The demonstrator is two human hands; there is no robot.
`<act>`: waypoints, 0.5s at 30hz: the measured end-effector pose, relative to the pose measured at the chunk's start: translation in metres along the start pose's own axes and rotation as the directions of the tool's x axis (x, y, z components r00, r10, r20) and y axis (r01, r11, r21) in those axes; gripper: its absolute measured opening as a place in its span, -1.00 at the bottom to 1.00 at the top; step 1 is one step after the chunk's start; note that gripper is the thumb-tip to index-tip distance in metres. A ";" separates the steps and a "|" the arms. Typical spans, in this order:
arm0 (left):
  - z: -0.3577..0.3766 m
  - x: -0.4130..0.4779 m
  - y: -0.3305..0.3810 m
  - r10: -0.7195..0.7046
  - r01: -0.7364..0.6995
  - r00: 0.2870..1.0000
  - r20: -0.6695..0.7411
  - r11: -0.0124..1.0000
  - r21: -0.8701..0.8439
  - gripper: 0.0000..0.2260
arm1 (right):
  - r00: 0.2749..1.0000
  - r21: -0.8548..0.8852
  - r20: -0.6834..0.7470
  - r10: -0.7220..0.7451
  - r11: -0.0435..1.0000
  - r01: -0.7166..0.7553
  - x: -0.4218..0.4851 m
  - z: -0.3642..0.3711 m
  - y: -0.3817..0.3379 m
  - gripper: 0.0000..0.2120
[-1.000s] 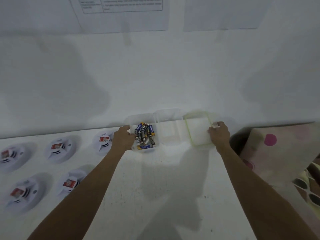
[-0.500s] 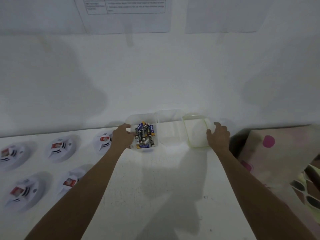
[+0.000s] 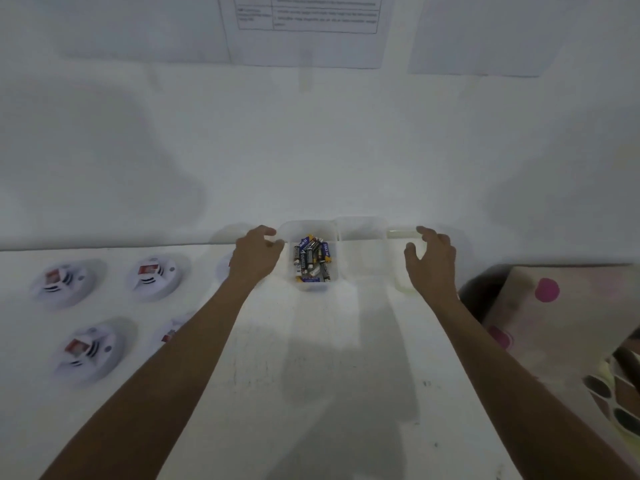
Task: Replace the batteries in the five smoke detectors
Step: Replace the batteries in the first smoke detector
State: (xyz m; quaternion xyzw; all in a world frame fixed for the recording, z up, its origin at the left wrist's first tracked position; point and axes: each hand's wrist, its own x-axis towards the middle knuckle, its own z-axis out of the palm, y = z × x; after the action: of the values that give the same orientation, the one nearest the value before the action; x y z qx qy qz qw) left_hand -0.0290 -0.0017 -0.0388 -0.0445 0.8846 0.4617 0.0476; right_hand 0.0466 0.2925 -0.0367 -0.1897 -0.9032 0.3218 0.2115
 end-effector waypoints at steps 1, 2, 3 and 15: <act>-0.008 -0.004 -0.002 0.019 -0.019 1.000 0.000 1.000 0.000 -0.72 | 1.000 0.034 0.007 -0.020 0.999 0.019 -0.005 0.002 -0.010 -0.64; -0.015 -0.009 -0.004 0.031 -0.031 1.000 0.000 1.000 0.000 -0.75 | 0.999 0.065 0.017 -0.046 0.997 0.045 -0.010 0.005 -0.021 -0.65; -0.023 -0.015 -0.008 0.047 -0.047 0.999 0.002 0.999 0.000 -0.78 | 0.997 0.095 0.033 -0.069 0.993 0.066 -0.016 0.007 -0.032 -0.66; -0.125 -0.103 -0.103 0.142 -0.132 0.985 -0.094 0.986 0.105 -0.81 | 0.873 0.343 0.442 -0.205 0.938 0.047 -0.145 0.071 -0.154 -0.84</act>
State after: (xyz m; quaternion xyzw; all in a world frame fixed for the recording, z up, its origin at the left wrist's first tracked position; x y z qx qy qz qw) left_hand 0.0802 -0.1590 -0.0387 -0.0044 0.9086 0.4168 -0.0270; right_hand 0.1012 0.0764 -0.0224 -0.0086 -0.8732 0.4861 0.0345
